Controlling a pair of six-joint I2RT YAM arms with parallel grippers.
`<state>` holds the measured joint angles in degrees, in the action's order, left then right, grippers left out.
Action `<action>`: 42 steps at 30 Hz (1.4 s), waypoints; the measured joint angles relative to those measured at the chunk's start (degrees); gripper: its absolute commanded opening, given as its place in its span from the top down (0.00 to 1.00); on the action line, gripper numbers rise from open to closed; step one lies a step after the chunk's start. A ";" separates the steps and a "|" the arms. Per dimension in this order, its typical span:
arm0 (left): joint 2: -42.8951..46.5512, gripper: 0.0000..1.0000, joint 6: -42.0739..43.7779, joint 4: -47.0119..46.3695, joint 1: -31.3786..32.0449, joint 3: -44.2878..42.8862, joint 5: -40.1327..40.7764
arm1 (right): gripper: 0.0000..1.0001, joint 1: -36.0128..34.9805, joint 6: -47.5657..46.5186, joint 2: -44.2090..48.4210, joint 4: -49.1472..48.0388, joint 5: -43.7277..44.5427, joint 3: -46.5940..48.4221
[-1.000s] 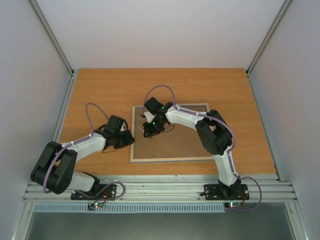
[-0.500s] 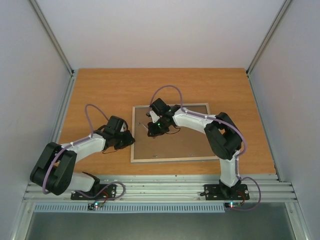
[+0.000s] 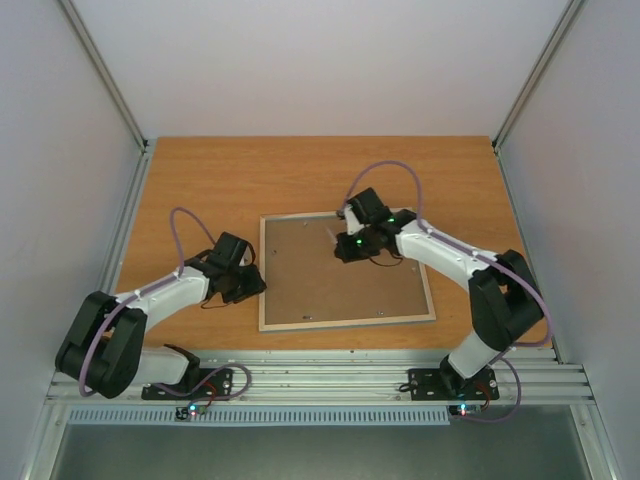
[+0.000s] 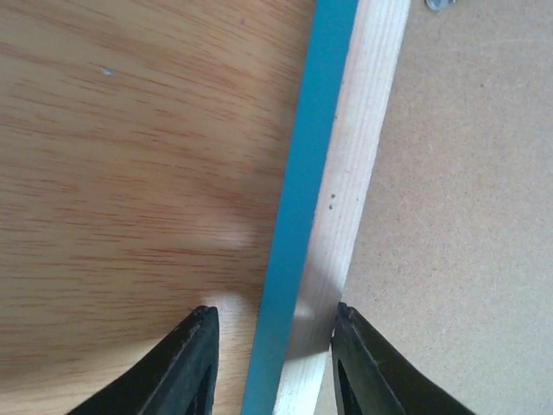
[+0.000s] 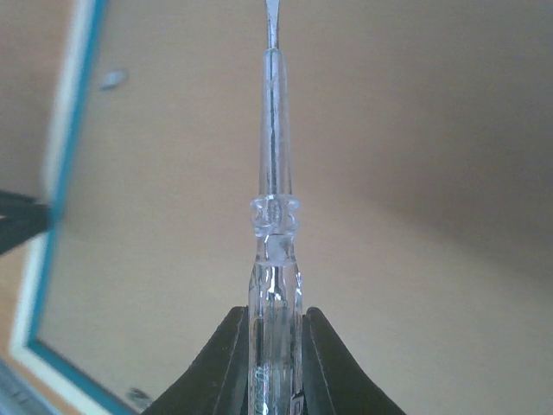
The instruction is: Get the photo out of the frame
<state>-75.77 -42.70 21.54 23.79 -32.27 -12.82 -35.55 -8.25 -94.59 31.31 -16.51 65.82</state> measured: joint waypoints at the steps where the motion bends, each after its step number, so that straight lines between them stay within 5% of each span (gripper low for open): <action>1: 0.00 0.58 0.50 0.68 0.00 -0.39 0.44 | 0.99 1.55 -0.37 1.33 0.59 0.96 -1.27; 14: 0.09 0.35 7.13 3.13 -2.54 -3.89 3.63 | 0.99 27.56 -1.99 11.80 9.94 13.11 -7.34; 35: 6.82 0.26 10.19 1.57 -3.19 -0.39 4.72 | 0.91 44.81 -9.09 -6.95 14.88 14.34 1.42; 42: 7.58 0.25 10.19 1.33 -3.19 0.33 4.20 | 0.80 47.65 -10.58 -8.35 14.38 13.31 1.86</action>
<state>-68.18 -32.51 22.87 20.60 -31.94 -8.62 12.10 -18.83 -102.94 45.69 -3.20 67.68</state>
